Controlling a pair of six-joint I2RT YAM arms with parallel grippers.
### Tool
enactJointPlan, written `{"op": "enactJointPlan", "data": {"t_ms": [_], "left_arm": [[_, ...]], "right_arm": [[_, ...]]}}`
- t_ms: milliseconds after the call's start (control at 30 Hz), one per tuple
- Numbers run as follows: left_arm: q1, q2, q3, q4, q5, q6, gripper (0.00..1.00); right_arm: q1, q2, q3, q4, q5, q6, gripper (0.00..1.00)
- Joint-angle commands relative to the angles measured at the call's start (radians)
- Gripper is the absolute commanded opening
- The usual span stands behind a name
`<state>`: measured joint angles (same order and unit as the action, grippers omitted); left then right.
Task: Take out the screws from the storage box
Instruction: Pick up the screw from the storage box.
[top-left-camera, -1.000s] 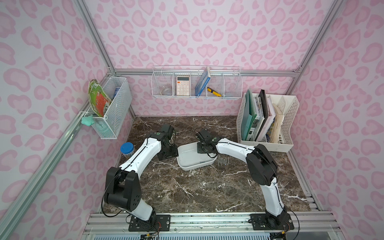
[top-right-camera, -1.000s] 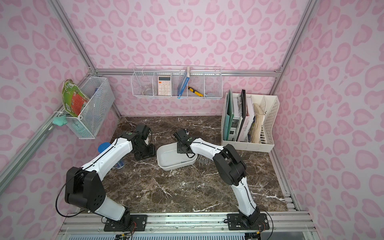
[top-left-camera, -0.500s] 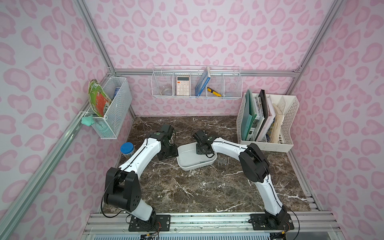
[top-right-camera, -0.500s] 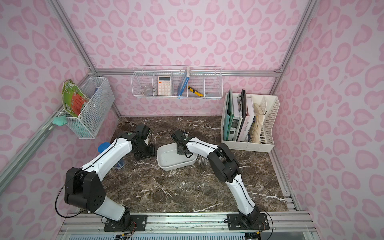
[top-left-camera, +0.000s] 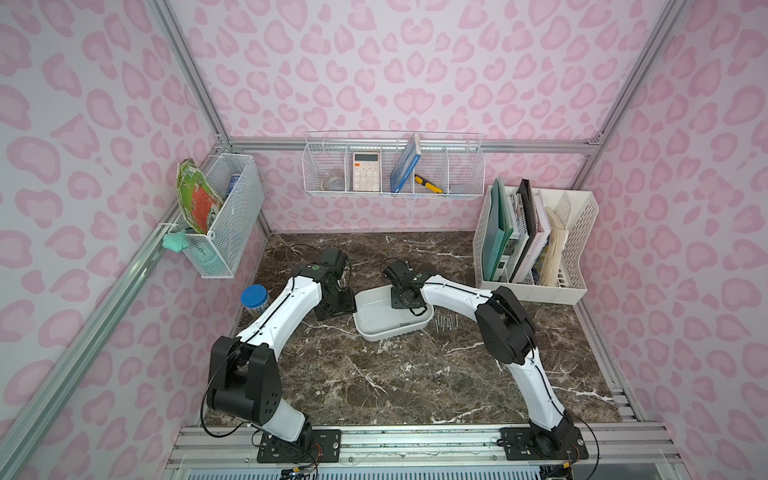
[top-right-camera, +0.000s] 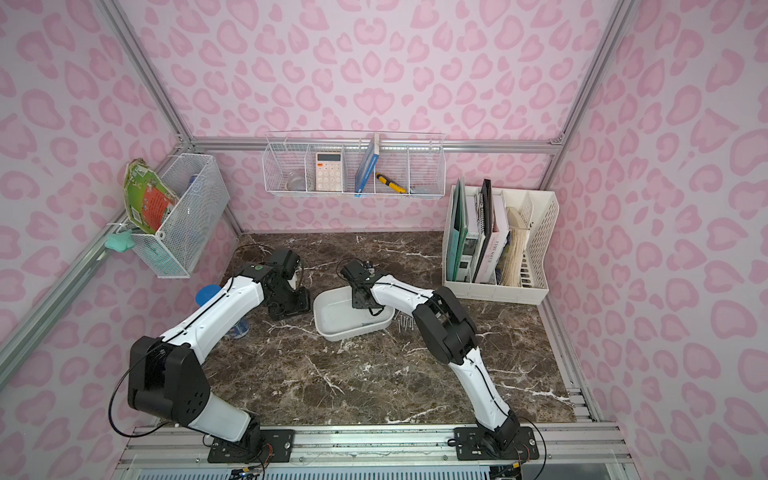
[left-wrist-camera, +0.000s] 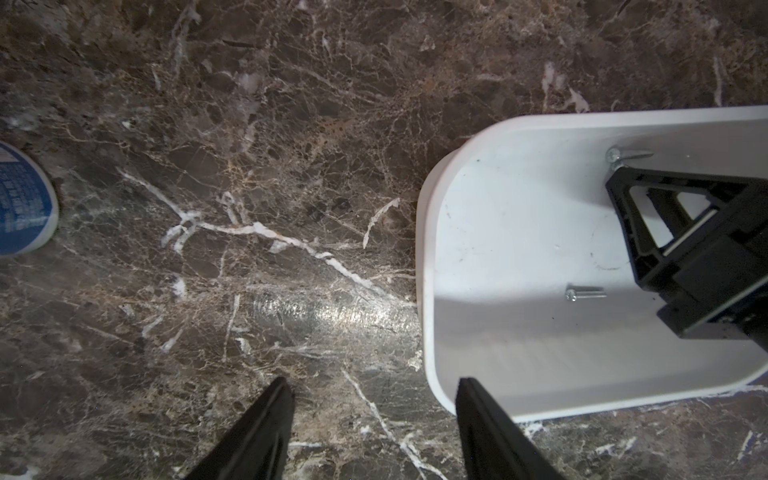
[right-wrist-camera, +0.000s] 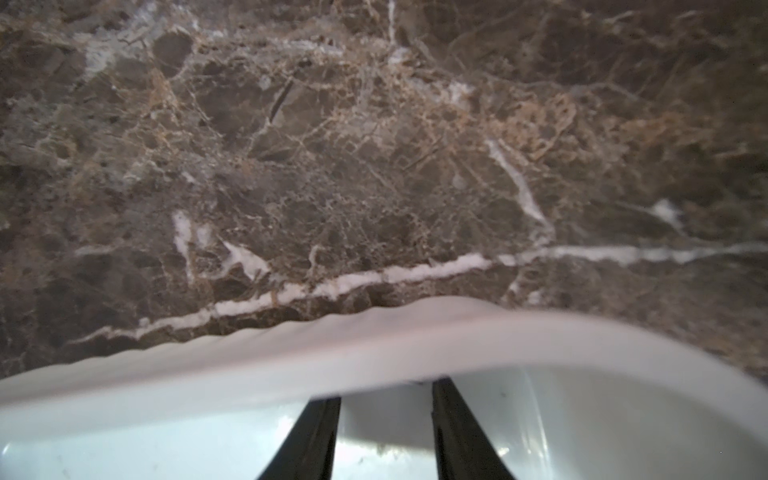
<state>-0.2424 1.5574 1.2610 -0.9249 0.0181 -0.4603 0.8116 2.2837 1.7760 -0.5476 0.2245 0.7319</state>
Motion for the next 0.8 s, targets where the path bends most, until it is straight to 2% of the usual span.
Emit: {"op": "enactJointPlan", "data": {"t_ms": [0, 167, 333, 667, 767], "left_arm": [[0.0, -0.007, -0.001, -0.007, -0.001, 0.011, 0.67], [0.0, -0.006, -0.001, -0.007, -0.001, 0.011, 0.67], [0.0, -0.005, -0.001, -0.007, -0.003, 0.011, 0.67], [0.0, -0.002, 0.0, -0.008, -0.003, 0.011, 0.67], [0.0, -0.003, 0.0, -0.009, -0.005, 0.011, 0.67]], "right_arm": [[0.001, 0.003, 0.004, -0.037, 0.022, -0.015, 0.44], [0.001, 0.033, 0.005, -0.032, 0.02, -0.064, 0.45], [0.006, 0.05, 0.008, -0.02, 0.003, -0.107, 0.42], [0.025, 0.055, 0.015, -0.055, 0.009, -0.116, 0.23], [0.032, 0.053, 0.013, -0.067, 0.012, -0.109, 0.22]]}}
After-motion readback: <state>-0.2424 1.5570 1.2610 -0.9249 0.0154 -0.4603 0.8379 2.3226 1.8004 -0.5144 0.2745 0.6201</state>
